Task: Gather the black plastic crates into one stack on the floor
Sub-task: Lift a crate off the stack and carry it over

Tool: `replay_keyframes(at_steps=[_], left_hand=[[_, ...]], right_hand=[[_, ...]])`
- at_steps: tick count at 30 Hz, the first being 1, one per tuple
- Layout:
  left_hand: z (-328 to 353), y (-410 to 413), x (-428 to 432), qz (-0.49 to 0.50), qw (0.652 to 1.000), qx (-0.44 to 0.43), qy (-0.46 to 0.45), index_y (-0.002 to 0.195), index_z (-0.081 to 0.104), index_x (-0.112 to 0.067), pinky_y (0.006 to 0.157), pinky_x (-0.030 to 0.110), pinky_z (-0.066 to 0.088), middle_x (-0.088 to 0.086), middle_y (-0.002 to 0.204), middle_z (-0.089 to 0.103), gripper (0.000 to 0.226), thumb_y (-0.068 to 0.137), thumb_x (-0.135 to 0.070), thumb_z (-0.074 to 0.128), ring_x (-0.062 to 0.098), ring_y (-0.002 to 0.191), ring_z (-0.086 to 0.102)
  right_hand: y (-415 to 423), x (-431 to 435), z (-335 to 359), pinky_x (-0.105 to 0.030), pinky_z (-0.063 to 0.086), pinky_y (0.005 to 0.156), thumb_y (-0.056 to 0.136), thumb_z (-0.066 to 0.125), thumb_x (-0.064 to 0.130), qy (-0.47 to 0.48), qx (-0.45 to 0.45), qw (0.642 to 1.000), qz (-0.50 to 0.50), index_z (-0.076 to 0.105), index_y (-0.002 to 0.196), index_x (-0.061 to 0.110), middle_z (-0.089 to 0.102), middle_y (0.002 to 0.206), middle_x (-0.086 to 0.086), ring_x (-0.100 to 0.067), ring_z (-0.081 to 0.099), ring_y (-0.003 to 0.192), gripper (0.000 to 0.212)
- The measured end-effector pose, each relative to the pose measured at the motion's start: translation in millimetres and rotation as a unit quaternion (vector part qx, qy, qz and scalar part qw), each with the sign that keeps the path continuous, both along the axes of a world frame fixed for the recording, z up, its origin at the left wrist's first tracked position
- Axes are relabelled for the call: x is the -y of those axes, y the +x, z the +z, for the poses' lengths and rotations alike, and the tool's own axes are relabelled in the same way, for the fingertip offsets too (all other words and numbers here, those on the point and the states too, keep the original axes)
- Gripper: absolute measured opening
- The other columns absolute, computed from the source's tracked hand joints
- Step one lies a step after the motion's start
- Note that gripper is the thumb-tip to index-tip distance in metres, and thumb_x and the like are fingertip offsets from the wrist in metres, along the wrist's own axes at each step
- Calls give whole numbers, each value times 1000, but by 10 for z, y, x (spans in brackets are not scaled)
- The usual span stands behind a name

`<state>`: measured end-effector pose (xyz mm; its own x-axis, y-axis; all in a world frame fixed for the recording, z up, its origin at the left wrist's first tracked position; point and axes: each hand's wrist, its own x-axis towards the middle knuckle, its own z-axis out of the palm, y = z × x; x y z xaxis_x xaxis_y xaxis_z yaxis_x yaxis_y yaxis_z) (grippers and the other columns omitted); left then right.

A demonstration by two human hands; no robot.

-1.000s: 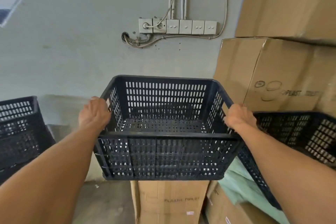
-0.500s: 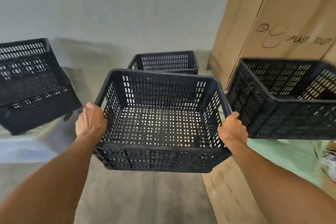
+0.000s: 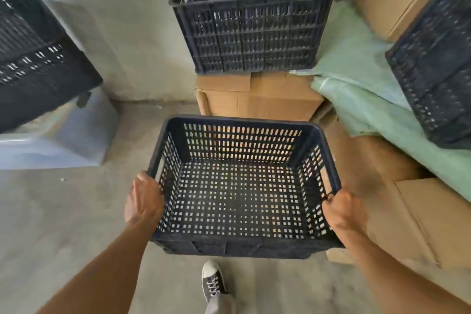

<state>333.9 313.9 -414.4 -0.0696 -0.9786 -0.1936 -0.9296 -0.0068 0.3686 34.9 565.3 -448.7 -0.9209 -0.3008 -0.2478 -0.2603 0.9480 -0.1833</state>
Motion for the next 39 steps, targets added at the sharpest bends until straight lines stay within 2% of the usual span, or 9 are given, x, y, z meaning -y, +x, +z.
replay_keyframes(at_steps=[8,14,20,25,28,31,33,36,39], left_hand=[[-1864,-184,413,-65,995,60,53,125,41,-3,72,59,54,24,106,63,39,88,5,51,45,88,63],[-3301,-482,456,-118,988,81,59,147,24,-8,65,59,54,30,107,59,73,86,4,61,48,83,61],[-4258,-738,400,-114,991,52,47,150,21,-12,66,59,53,29,107,56,64,94,-2,51,46,84,59],[-4569,-921,429,-73,994,35,70,154,13,-15,76,60,50,28,111,52,82,85,10,49,48,96,57],[-4635,-1017,477,-64,995,41,62,155,9,-13,79,60,49,29,113,52,85,84,13,48,48,99,55],[-4632,-1049,498,-61,995,50,66,156,7,-11,83,61,47,29,115,52,85,84,13,47,47,99,54],[-4630,-1037,496,-65,994,46,72,156,6,-11,85,61,45,29,115,51,87,85,14,47,47,101,53],[-4617,-1008,501,-81,992,54,79,157,3,-10,87,60,44,30,116,49,88,86,13,49,47,100,52],[-4577,-1004,540,-102,986,87,100,156,0,-9,88,56,44,30,119,49,87,88,10,50,47,102,51]], right_hand=[[-240,332,-1727,-33,38,57,85,60,18,26,-9,999,-22,46,109,2,64,77,-21,-39,62,68,32],[-623,426,-3137,-39,45,65,91,53,20,26,-1,999,-23,46,113,2,64,89,-25,-42,62,81,29],[-923,384,-4020,-39,45,60,91,53,16,3,-24,1000,-9,44,109,1,59,81,-21,-42,61,73,25],[-1054,524,-4310,-42,49,66,87,59,4,15,51,999,-3,32,114,2,62,101,-24,-40,61,81,38],[-1176,652,-4374,-43,50,71,82,64,-5,24,69,997,5,30,119,-5,58,109,-26,-40,61,87,50],[-1273,714,-4393,-35,41,65,78,66,-10,46,65,996,42,30,118,-16,51,109,-30,-35,55,86,54],[-1306,694,-4414,-37,39,65,81,61,-9,60,54,994,71,33,116,-18,48,103,-29,-39,53,87,46],[-1339,685,-4424,-40,34,71,86,56,1,67,71,994,45,33,123,-9,45,111,-30,-44,50,98,44],[-1389,739,-4377,-40,41,72,87,55,2,72,150,986,-19,25,124,3,45,117,-26,-39,52,96,48]])
